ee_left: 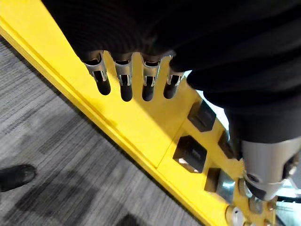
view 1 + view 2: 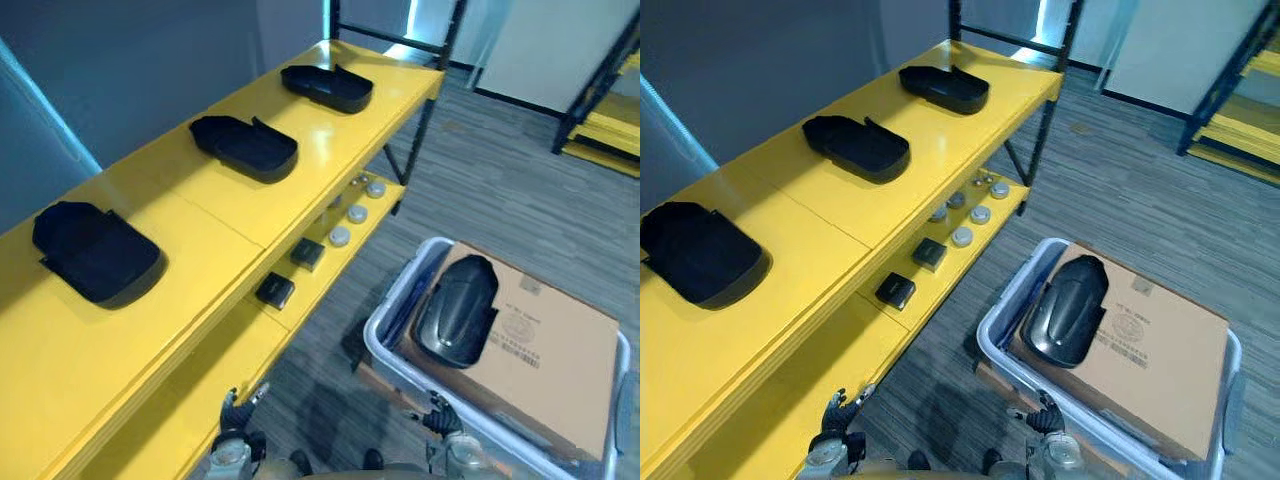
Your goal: Walk over and take plastic housings, then place them on the shelf
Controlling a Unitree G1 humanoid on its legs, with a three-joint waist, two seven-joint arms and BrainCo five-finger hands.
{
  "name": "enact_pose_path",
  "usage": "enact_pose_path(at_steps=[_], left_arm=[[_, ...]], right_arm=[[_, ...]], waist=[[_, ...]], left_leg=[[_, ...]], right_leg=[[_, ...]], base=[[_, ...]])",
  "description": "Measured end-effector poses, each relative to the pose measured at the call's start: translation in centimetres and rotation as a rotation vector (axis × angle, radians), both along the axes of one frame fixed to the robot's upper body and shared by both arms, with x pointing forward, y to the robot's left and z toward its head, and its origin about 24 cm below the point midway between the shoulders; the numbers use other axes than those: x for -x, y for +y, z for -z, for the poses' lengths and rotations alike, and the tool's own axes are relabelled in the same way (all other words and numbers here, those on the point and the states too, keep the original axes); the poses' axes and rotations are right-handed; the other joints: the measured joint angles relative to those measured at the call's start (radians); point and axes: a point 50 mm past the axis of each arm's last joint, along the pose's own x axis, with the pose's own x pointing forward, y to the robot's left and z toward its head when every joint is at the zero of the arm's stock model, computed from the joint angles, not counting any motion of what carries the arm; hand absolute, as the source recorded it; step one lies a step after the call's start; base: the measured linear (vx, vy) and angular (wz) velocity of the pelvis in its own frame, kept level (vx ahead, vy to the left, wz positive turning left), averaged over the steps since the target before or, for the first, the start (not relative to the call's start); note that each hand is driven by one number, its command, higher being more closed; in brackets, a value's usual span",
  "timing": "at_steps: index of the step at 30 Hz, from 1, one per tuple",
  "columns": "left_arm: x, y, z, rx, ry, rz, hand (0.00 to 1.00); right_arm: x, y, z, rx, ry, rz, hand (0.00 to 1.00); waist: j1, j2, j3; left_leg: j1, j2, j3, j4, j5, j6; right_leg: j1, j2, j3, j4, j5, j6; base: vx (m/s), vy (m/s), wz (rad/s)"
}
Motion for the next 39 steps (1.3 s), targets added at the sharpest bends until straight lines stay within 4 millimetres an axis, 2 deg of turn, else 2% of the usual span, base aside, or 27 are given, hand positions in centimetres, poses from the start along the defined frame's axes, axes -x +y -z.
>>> enact_pose_path(at_steps=[1, 2, 3, 5, 7, 9, 11, 12, 13, 14, 15, 16, 18, 19, 20, 22, 24, 26, 31, 35, 39], left_arm=[[0.1, 0.2, 0.0, -0.006, 0.001, -0.001, 0.0], [0.2, 0.7, 0.0, -0.017, 0.006, -0.003, 0.0], [0.5, 1.2, 0.0, -0.028, 0.015, -0.006, 0.0], [0.3, 1.0, 0.0, -0.022, 0.01, -0.011, 0.0], [0.2, 0.8, 0.0, -0.015, 0.007, -0.012, 0.0], [0.4, 0.9, 0.0, -0.016, 0.01, -0.021, 0.0], [0.4, 0.6, 0.1, -0.004, 0.014, -0.024, 0.0], [0.4, 0.3, 0.2, 0.005, 0.013, -0.028, 0.0], [0.5, -0.1, 0.3, 0.021, 0.015, -0.032, 0.0], [0.5, -0.4, 0.3, 0.028, 0.014, -0.033, 0.0], [0.5, -0.4, 0.3, 0.03, 0.014, -0.034, 0.0], [0.3, -0.4, 0.2, 0.034, 0.007, -0.04, 0.0], [0.0, -0.3, -0.1, 0.033, -0.017, -0.05, 0.0], [0.0, -0.3, -0.1, 0.033, -0.018, -0.05, 0.0], [0.2, 0.0, 0.0, 0.027, -0.011, -0.05, 0.0], [0.1, 0.6, -0.2, 0.01, -0.015, -0.048, 0.0], [-0.8, 1.1, -0.6, 0.001, -0.041, -0.049, 0.0], [-0.9, 1.3, -0.6, -0.005, -0.043, -0.047, 0.0], [-0.1, 2.8, -0.9, -0.048, -0.043, -0.056, 0.0], [1.7, 2.4, -0.3, -0.033, 0.004, -0.065, 0.0], [2.6, 2.0, 0.0, -0.026, 0.028, -0.046, 0.0]], right_arm=[[0.0, 0.0, 0.0, 0.001, -0.001, 0.001, 0.0], [-0.2, -0.2, -0.1, -0.001, -0.007, 0.018, 0.0], [-0.1, -0.5, -0.1, 0.008, -0.009, 0.042, 0.0], [0.5, -1.4, 0.0, 0.017, 0.001, 0.09, 0.0], [1.1, -1.9, 0.1, 0.014, 0.01, 0.133, 0.0], [1.8, -2.1, 0.3, 0.007, 0.021, 0.175, 0.0], [2.1, -2.4, 0.1, -0.006, 0.006, 0.219, 0.0], [2.0, -2.7, 0.0, -0.006, -0.007, 0.239, 0.0], [1.7, -3.0, -0.4, -0.005, -0.033, 0.269, 0.0], [1.5, -3.4, -0.6, -0.004, -0.054, 0.3, 0.0], [1.5, -3.6, -0.7, -0.008, -0.06, 0.32, 0.0], [1.7, -4.1, -0.7, -0.011, -0.064, 0.366, 0.0], [1.7, -4.7, -0.9, 0.002, -0.074, 0.405, 0.0], [1.6, -5.1, -1.1, 0.01, -0.084, 0.419, 0.0], [1.6, -4.9, -1.1, 0.002, -0.089, 0.438, 0.0], [1.3, -4.6, -1.5, -0.012, -0.126, 0.452, 0.0], [0.1, -5.2, -2.8, 0.001, -0.21, 0.457, 0.0], [-0.6, -5.8, -3.9, 0.015, -0.272, 0.468, 0.0], [-2.7, -6.1, -7.5, 0.04, -0.474, 0.451, 0.0], [-3.1, -5.9, -9.5, 0.064, -0.568, 0.413, 0.0], [-4.1, -5.0, -11.3, 0.11, -0.643, 0.309, 0.0]], waist=[[0.0, -0.001, 0.0], [0.001, -0.015, -0.005], [-0.003, -0.013, 0.0], [-0.015, -0.004, -0.001], [-0.027, 0.007, 0.004], [-0.03, 0.008, 0.015], [-0.03, 0.009, 0.023], [-0.029, 0.014, 0.026], [-0.03, 0.014, 0.036], [-0.03, 0.023, 0.041], [-0.03, 0.024, 0.045], [-0.031, 0.024, 0.047], [-0.029, 0.034, 0.046], [-0.029, 0.05, 0.049], [-0.029, 0.051, 0.045], [-0.033, 0.03, 0.03], [-0.033, 0.005, 0.024], [-0.033, 0.001, 0.024], [-0.032, -0.012, 0.017], [-0.031, -0.022, 0.01], [-0.031, -0.037, 0.001]], left_leg=[[0.003, 0.008, 0.019, 0.001, 0.0, -0.005], [0.016, 0.017, 0.059, 0.002, 0.005, -0.022], [0.027, 0.016, 0.068, 0.002, 0.007, -0.034], [0.037, 0.035, 0.063, 0.0, 0.013, -0.045], [0.04, 0.081, 0.073, 0.041, -0.005, -0.077], [0.019, 0.169, 0.067, 0.204, -0.058, -0.091], [-0.013, 0.217, 0.023, 0.343, -0.061, -0.087], [-0.03, 0.224, -0.009, 0.383, -0.059, -0.084], [-0.062, 0.202, -0.121, 0.419, -0.077, -0.083], [-0.081, 0.158, -0.227, 0.406, -0.092, -0.099], [-0.087, 0.135, -0.264, 0.393, -0.096, -0.105], [-0.11, 0.082, -0.343, 0.335, -0.097, -0.11], [-0.118, 0.05, -0.397, 0.247, -0.082, -0.127], [-0.119, 0.047, -0.409, 0.198, -0.045, -0.127], [-0.113, 0.045, -0.412, 0.193, -0.02, -0.085], [-0.093, 0.009, -0.41, 0.143, -0.018, -0.076], [-0.089, -0.033, -0.407, 0.097, 0.003, -0.046], [-0.069, -0.052, -0.407, 0.074, 0.01, -0.036], [-0.015, -0.067, -0.403, 0.025, 0.01, -0.036], [0.036, -0.056, -0.401, -0.009, 0.011, -0.036], [0.049, -0.056, -0.399, -0.016, 0.012, -0.038]], right_leg=[[0.0, -0.016, -0.064, 0.005, 0.002, -0.002], [0.004, -0.025, -0.123, -0.004, 0.023, 0.01], [0.001, -0.008, -0.091, -0.025, 0.066, 0.038], [0.005, 0.029, -0.046, -0.059, 0.08, 0.027], [0.01, 0.067, -0.011, -0.086, 0.082, 0.023], [0.026, 0.117, 0.035, -0.093, 0.062, -0.006], [0.035, 0.133, 0.071, -0.085, 0.051, -0.021], [0.037, 0.136, 0.085, -0.08, 0.047, -0.025], [0.037, 0.131, 0.115, -0.065, 0.037, -0.025], [0.04, 0.118, 0.137, -0.054, 0.03, -0.022], [0.044, 0.11, 0.146, -0.05, 0.028, -0.021], [0.055, 0.091, 0.158, -0.041, 0.023, -0.017], [0.05, 0.082, 0.167, -0.013, 0.012, 0.009], [0.051, 0.088, 0.172, 0.005, -0.001, 0.022], [0.055, 0.084, 0.186, 0.025, -0.016, 0.039], [0.054, 0.055, 0.193, 0.021, -0.02, 0.057], [0.058, 0.026, 0.188, -0.01, -0.002, 0.081], [0.083, 0.022, 0.19, -0.043, 0.011, 0.092], [0.129, 0.017, 0.201, -0.084, 0.025, 0.097], [0.171, 0.028, 0.209, -0.107, 0.042, 0.087], [0.177, 0.028, 0.222, -0.107, 0.042, 0.087]], base=[[-0.12, -0.045, -1.27], [-0.08, -0.12, -1.22], [-0.07, -0.172, -1.09], [-0.01, -0.212, -0.81], [0.01, -0.175, -0.75], [0.01, -0.15, -0.7], [0.02, -0.111, -0.59], [0.03, -0.057, -0.61], [0.05, 0.016, -0.61], [0.06, 0.047, -0.57], [0.11, 0.094, -0.44], [0.11, 0.096, -0.27], [0.1, 0.117, -0.24], [0.13, 0.178, -0.28], [0.2, 0.198, -0.17], [0.2, 0.155, -0.01], [0.24, 0.169, 0.12], [0.16, 0.087, 0.07], [0.14, 0.052, 0.0], [0.1, 0.007, -0.03], [0.06, -0.001, -0.08]])
